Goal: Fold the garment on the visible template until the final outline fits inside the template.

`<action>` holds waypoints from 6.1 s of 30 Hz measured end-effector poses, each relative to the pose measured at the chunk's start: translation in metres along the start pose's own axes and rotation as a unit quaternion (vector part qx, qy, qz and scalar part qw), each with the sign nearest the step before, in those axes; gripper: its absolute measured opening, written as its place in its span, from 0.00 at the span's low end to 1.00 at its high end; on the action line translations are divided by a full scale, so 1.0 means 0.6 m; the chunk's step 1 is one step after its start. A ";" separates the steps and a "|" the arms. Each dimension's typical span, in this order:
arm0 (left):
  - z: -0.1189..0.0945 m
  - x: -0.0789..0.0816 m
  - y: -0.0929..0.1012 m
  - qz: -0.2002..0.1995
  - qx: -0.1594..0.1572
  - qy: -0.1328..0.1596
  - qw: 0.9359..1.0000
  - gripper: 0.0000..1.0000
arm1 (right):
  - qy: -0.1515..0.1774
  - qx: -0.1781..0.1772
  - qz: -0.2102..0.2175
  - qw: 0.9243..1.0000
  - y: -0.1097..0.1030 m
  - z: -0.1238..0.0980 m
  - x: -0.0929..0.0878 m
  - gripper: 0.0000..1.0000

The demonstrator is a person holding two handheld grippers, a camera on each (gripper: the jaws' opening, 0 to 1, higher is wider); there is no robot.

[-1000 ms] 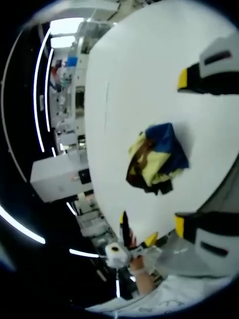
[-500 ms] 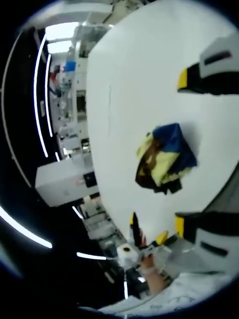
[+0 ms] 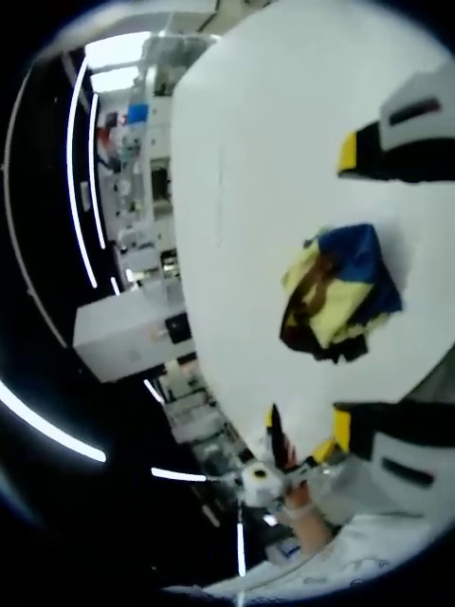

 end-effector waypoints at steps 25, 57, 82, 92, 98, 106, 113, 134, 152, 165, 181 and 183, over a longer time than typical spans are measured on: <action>0.075 -0.002 -0.012 -0.019 -0.037 -0.012 0.999 0.59 | -0.053 -0.010 -0.078 0.996 0.034 0.008 -0.014 0.76; 0.175 -0.026 0.040 -0.017 -0.056 -0.049 0.997 0.20 | -0.118 0.009 -0.119 0.986 0.064 0.072 -0.077 0.14; 0.204 -0.056 0.042 -0.020 0.015 -0.094 0.995 0.08 | -0.139 -0.004 -0.104 0.985 0.070 0.086 -0.099 0.00; 0.189 -0.053 0.030 -0.050 0.035 -0.087 0.994 0.00 | -0.126 -0.011 -0.104 0.987 0.075 0.075 -0.091 0.00; 0.166 -0.035 0.018 -0.059 0.044 -0.074 0.995 0.00 | -0.113 -0.017 -0.108 0.988 0.076 0.062 -0.081 0.00; 0.146 0.000 -0.014 -0.104 0.062 -0.049 0.991 0.00 | -0.079 -0.024 -0.117 0.990 0.074 0.051 -0.046 0.00; 0.112 0.073 -0.061 -0.098 0.073 -0.008 0.992 0.00 | -0.008 -0.021 -0.101 0.995 0.069 0.038 0.034 0.00; 0.020 0.284 -0.134 -0.066 0.095 0.123 0.986 0.00 | 0.160 0.058 -0.128 0.977 -0.033 -0.005 0.264 0.00; 0.089 0.261 -0.216 -0.109 0.104 0.120 0.981 0.00 | 0.167 0.061 -0.077 0.981 0.017 0.098 0.284 0.00; 0.220 0.150 -0.342 -0.159 0.123 0.042 0.979 0.00 | 0.105 0.018 -0.019 0.994 0.147 0.271 0.229 0.00; 0.348 0.008 -0.415 -0.190 0.151 -0.064 0.968 0.00 | -0.014 -0.052 0.002 0.999 0.240 0.447 0.115 0.00; 0.353 -0.002 -0.417 -0.197 0.152 -0.070 0.966 0.00 | -0.017 -0.054 0.004 0.998 0.246 0.456 0.108 0.00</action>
Point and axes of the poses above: the point that each gripper's makers call its tool centre point, and the gripper's own axes: z roughly forward along the fingers, y roughly to its right, x roughly out of its top, the point moved 7 cm from there along -z, roughly backward along the fingers, and after that the axes turned 13 degrees about y, right-handed, at the moved point
